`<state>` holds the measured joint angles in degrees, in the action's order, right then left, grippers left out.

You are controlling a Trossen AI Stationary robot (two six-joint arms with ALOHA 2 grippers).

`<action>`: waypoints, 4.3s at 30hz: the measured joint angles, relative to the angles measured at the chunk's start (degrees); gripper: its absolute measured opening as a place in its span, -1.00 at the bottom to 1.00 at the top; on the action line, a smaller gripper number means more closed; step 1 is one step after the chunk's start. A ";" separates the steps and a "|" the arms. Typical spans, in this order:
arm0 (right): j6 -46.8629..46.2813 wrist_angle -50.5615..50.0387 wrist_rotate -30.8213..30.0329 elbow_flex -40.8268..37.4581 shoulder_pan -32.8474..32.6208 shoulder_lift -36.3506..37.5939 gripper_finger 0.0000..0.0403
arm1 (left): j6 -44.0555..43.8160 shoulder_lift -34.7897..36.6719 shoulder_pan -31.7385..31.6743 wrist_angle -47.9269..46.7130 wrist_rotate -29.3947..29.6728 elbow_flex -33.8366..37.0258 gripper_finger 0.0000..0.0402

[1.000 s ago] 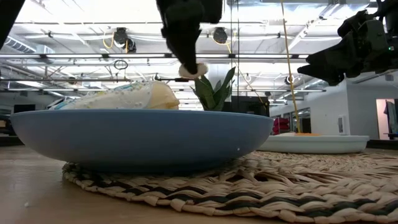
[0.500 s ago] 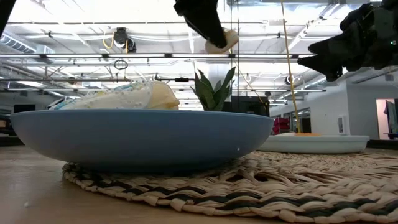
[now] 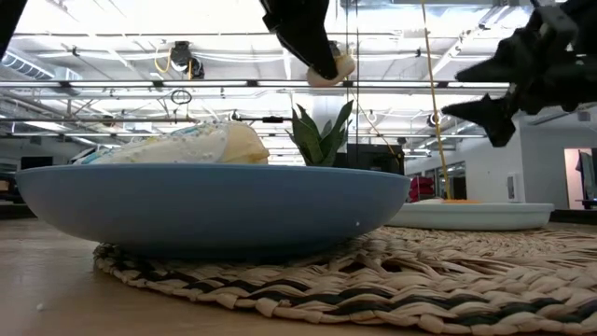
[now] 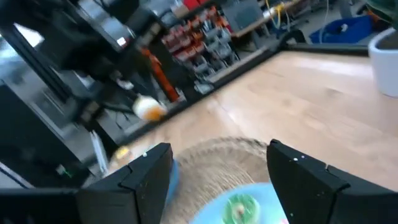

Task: Pick & Place donuts
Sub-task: Put the top small yellow donut on the light blue plate

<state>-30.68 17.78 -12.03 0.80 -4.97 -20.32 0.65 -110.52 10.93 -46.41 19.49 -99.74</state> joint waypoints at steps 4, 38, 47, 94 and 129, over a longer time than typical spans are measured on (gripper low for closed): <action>-3.02 12.14 -0.04 0.00 0.00 -8.20 0.20 | 1.54 0.00 -0.75 0.02 0.06 0.00 -0.72; 0.33 48.65 -1.21 23.76 -1.44 -65.55 0.20 | 9.75 -0.11 -3.08 7.39 6.36 7.04 -0.72; 0.33 47.02 -1.38 23.76 -1.44 -65.57 0.20 | 11.17 -0.11 -3.08 11.06 6.51 7.06 -0.72; 5.92 51.39 6.31 24.06 -1.95 -65.24 -0.97 | 2.65 7.54 1.92 11.73 2.40 6.45 -0.72; 3.81 43.69 10.70 23.56 -2.42 -63.62 -0.97 | -1.14 8.85 1.90 7.63 -2.97 6.23 0.45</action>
<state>-26.86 61.47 -1.33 24.36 -7.39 -83.94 -0.50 -101.67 12.83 -38.78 16.51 -93.51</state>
